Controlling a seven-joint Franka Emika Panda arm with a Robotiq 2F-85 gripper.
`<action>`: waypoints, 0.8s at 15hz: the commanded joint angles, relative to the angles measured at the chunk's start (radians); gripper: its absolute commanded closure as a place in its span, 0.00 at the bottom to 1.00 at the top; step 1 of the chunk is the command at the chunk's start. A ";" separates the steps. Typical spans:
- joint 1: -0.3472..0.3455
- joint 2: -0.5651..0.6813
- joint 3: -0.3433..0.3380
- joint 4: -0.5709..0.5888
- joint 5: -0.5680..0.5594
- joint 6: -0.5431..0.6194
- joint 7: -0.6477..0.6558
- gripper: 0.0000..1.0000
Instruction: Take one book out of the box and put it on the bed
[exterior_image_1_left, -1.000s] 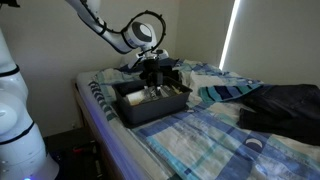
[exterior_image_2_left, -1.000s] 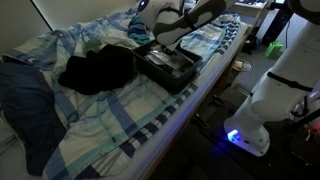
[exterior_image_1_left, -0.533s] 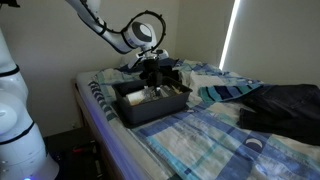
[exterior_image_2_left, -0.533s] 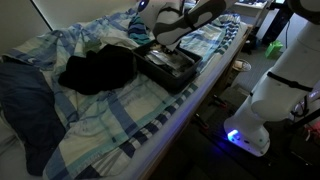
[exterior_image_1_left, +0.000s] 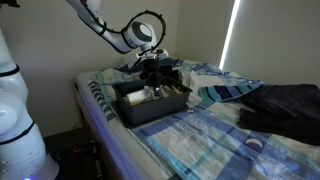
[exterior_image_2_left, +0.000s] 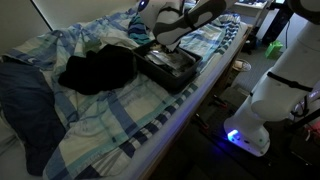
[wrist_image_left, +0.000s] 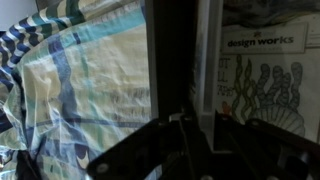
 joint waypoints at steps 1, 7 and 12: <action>-0.003 -0.013 0.002 0.009 -0.014 -0.027 0.014 1.00; -0.008 -0.025 -0.002 0.017 -0.004 -0.026 0.003 0.97; -0.020 -0.057 -0.008 0.041 0.005 -0.031 -0.014 0.94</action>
